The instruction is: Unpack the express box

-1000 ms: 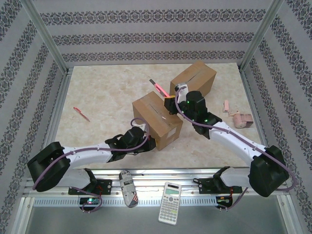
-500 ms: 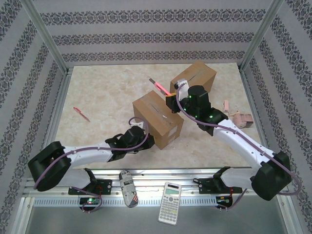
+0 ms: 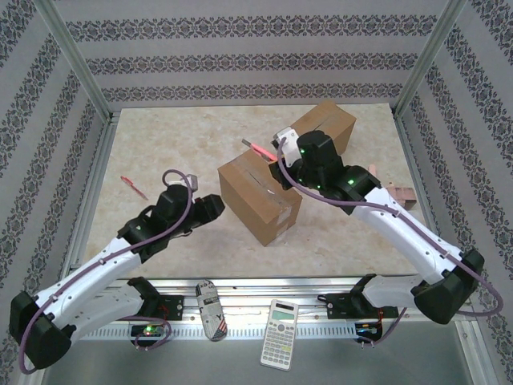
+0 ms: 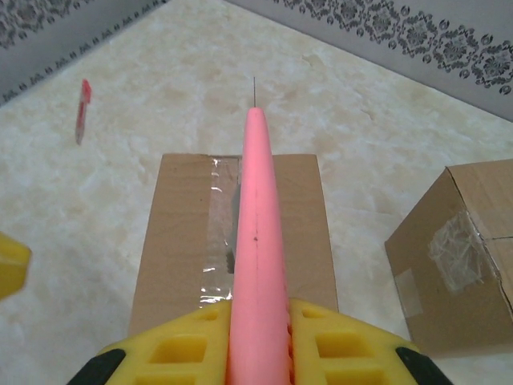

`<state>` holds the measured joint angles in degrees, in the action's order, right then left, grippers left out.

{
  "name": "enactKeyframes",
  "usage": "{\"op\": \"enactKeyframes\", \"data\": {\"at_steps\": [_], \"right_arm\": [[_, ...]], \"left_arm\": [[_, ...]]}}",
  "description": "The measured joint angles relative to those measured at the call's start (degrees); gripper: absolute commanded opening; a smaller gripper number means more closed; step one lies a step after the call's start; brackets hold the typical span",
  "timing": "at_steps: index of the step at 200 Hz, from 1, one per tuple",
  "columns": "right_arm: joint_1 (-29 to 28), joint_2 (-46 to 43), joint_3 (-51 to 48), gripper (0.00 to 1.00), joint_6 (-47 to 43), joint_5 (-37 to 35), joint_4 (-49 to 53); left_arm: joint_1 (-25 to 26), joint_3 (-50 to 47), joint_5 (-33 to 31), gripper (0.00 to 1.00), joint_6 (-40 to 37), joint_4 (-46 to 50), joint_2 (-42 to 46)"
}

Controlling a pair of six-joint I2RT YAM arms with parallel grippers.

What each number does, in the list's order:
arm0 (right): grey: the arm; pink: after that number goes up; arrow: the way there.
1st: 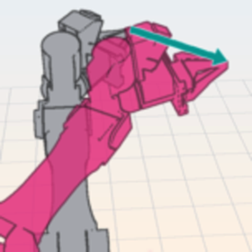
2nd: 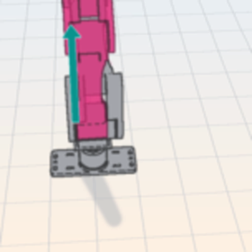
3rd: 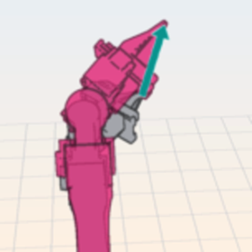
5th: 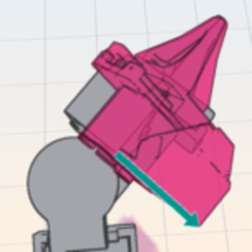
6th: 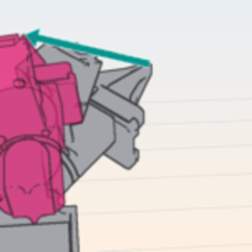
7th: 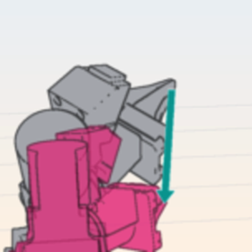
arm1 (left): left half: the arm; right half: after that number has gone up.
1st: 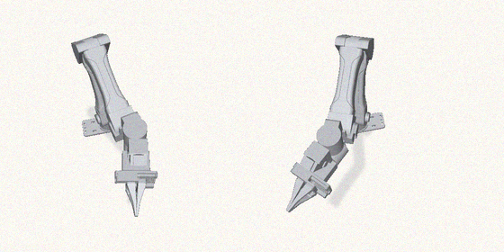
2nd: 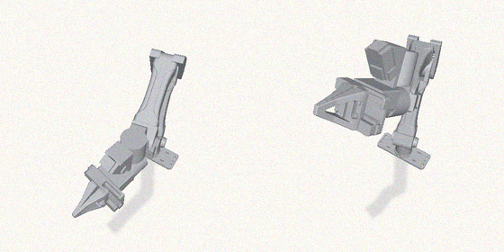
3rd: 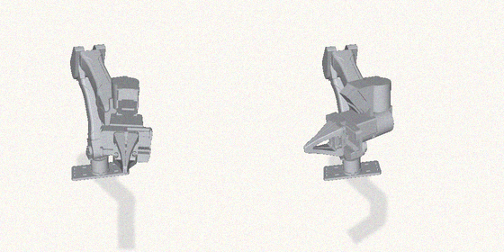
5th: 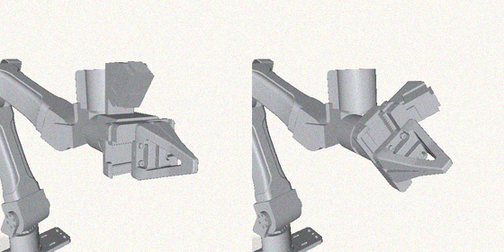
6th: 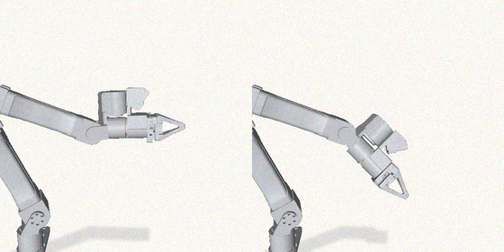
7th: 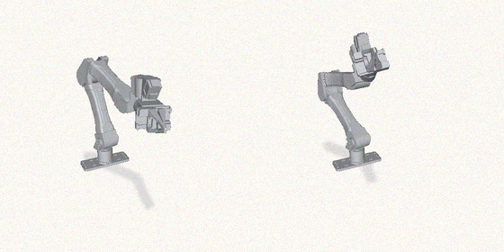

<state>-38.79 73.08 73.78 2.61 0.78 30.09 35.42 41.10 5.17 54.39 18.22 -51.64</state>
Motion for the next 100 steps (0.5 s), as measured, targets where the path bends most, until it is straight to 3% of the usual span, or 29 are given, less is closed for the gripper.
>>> {"op": "enactKeyframes", "data": {"at_steps": [23, 100], "right_arm": [[-0.1, 2.1, 0.3, 0.00, -0.7, -1.4, 1.4], [-0.1, 4.2, 0.3, 0.00, -1.3, -2.0, 1.2]], "left_arm": [[-2.2, 2.8, 3.2, 1.00, 0.0, -0.5, -2.4], [-5.9, 5.7, 8.7, 1.00, 1.8, -9.4, -16.0]]}}
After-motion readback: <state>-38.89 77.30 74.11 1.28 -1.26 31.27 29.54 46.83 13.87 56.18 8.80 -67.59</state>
